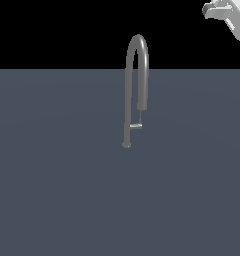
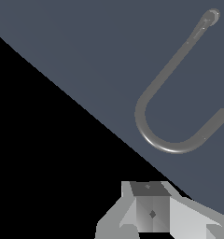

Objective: Turn on the faucet by rotating a designated handle.

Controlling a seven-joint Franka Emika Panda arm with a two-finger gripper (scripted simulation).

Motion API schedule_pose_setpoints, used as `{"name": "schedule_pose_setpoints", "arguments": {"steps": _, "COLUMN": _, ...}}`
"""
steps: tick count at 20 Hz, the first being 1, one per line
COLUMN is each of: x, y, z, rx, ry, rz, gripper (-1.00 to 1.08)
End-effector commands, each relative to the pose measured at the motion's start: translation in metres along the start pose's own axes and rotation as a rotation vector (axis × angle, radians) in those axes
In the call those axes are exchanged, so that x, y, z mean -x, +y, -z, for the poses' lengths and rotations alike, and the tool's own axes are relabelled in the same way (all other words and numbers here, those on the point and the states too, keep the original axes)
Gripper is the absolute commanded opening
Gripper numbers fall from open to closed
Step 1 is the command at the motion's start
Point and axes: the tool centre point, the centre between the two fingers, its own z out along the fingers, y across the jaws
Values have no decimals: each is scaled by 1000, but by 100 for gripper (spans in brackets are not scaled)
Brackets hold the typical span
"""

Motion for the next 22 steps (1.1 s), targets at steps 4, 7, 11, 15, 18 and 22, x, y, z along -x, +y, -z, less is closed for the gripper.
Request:
{"name": "schedule_pose_setpoints", "arguments": {"steps": 4, "x": -89, "y": 22, "z": -51, "rx": 28, "ry": -79, "rz": -222, "gripper": -100}}
{"name": "schedule_pose_setpoints", "arguments": {"steps": 7, "x": -128, "y": 38, "z": -80, "rx": 52, "ry": -109, "rz": -330, "gripper": -100}}
{"name": "schedule_pose_setpoints", "arguments": {"steps": 11, "x": -168, "y": 58, "z": -115, "rx": 85, "ry": -135, "rz": -445, "gripper": -100}}
{"name": "schedule_pose_setpoints", "arguments": {"steps": 15, "x": -195, "y": 75, "z": -141, "rx": 114, "ry": -150, "rz": -529, "gripper": -100}}
{"name": "schedule_pose_setpoints", "arguments": {"steps": 18, "x": -209, "y": 85, "z": -155, "rx": 131, "ry": -156, "rz": -574, "gripper": -100}}
{"name": "schedule_pose_setpoints", "arguments": {"steps": 22, "x": -220, "y": 94, "z": -167, "rx": 146, "ry": -160, "rz": -611, "gripper": -100}}
